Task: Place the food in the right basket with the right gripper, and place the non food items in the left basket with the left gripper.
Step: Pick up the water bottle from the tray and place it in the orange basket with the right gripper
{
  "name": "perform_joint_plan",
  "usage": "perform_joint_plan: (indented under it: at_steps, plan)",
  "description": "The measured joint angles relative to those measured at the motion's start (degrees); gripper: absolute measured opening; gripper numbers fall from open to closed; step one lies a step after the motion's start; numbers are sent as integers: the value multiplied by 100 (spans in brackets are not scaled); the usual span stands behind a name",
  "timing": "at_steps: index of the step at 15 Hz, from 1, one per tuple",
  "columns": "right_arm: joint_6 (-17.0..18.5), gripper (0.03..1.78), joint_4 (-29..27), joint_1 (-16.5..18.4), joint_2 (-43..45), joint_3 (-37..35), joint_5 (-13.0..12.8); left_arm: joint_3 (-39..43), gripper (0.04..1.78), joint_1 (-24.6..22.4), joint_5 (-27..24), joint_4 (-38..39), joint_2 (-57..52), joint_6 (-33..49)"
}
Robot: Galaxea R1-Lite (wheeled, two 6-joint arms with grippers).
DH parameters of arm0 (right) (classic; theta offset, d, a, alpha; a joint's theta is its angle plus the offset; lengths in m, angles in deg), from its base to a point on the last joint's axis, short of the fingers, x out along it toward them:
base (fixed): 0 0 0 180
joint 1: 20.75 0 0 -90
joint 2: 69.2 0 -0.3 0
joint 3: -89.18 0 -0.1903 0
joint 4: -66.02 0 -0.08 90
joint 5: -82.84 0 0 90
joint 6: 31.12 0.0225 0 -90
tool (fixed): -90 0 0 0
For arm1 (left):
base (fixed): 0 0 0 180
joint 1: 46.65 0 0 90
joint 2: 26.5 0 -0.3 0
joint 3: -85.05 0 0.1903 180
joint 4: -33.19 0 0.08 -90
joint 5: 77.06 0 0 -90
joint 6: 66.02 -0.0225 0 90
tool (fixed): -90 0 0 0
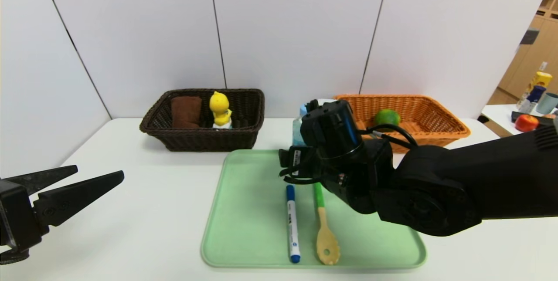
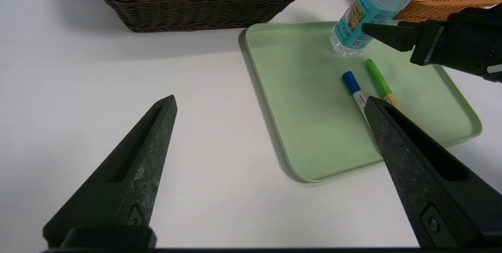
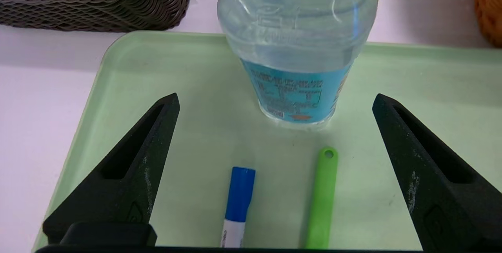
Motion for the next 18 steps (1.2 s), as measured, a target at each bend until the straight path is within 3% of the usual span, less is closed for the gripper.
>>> perform_joint_plan:
  at_steps: [5, 11, 18]
  plan:
    - [-523, 170, 728, 96, -172, -190, 2, 17, 169, 0, -13, -2, 13, 0]
    - [-623, 170, 778, 271, -268, -217, 2, 17, 169, 0, -10, -2, 28, 0]
    - [-909, 170, 1381, 382, -533, -176, 2, 27, 169, 0, 0, -5, 28, 0]
